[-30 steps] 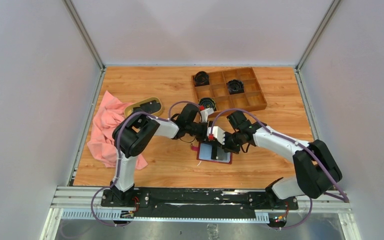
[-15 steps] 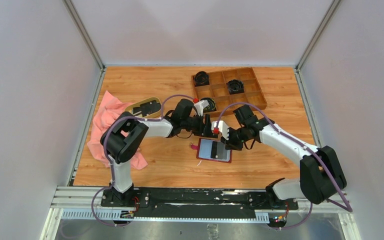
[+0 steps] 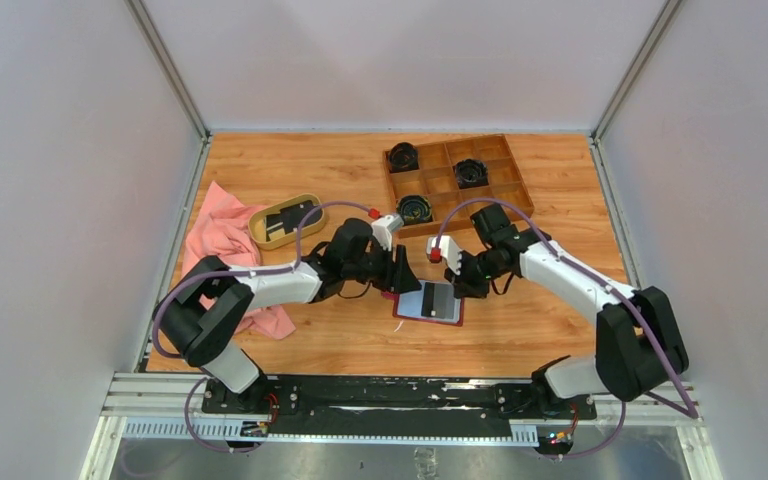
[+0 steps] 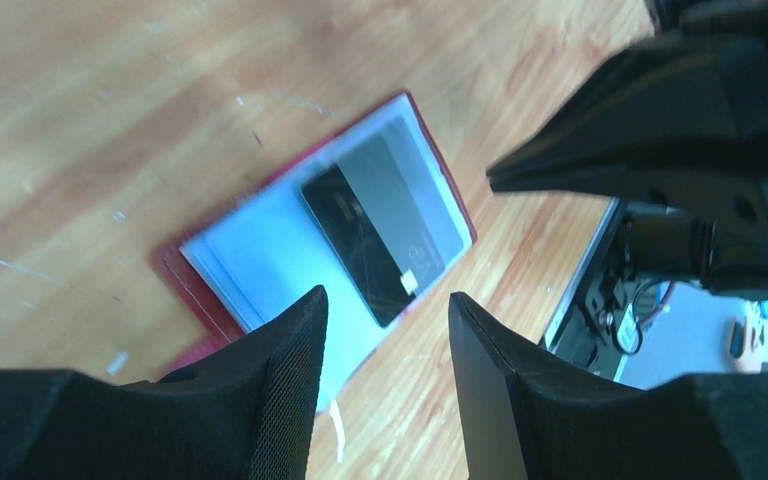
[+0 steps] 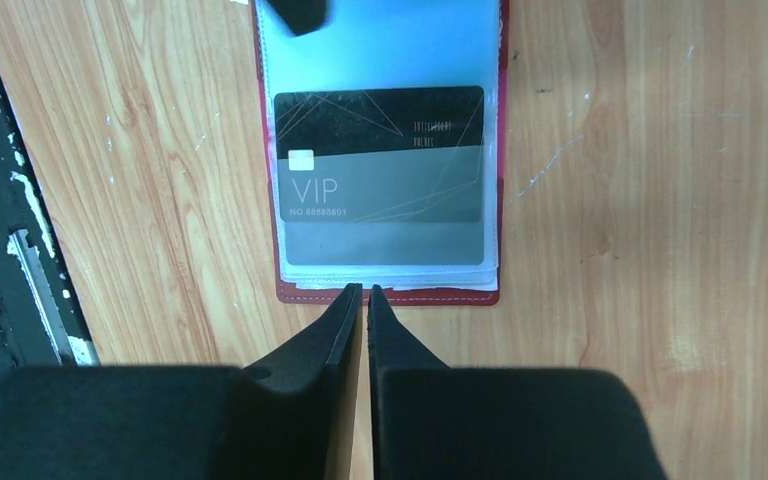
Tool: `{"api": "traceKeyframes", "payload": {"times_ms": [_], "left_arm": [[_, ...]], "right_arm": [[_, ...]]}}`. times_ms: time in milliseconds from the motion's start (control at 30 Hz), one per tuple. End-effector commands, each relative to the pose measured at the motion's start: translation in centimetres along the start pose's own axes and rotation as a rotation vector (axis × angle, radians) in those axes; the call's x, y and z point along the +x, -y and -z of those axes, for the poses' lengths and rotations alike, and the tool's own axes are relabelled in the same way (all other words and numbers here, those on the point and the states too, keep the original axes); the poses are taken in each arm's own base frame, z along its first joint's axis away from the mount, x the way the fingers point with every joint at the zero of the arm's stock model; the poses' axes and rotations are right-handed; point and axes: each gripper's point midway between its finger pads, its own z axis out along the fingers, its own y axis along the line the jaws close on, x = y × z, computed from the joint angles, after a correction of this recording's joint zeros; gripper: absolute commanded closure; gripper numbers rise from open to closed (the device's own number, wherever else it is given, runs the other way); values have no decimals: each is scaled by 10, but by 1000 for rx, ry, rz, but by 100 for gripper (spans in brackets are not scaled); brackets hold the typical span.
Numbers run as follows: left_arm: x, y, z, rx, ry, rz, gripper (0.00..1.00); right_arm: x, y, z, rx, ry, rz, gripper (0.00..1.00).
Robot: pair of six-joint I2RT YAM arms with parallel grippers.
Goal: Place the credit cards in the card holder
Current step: Insert the credit card into the card holder.
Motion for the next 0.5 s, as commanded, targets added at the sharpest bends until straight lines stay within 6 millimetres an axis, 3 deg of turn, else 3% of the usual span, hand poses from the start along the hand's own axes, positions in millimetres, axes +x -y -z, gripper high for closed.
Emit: {"api": "traceKeyframes", "payload": {"times_ms": [0, 167, 467], "left_arm": [[18, 2, -1, -59, 0, -21, 48], [25, 6, -10, -97, 4, 1, 46], [35, -7, -28, -152, -21, 75, 45]], "right_arm": [[8, 8, 3, -5, -29, -98, 91], [24, 19, 5, -12, -48, -243, 93], [39, 15, -9, -107, -103, -383, 94]]}}
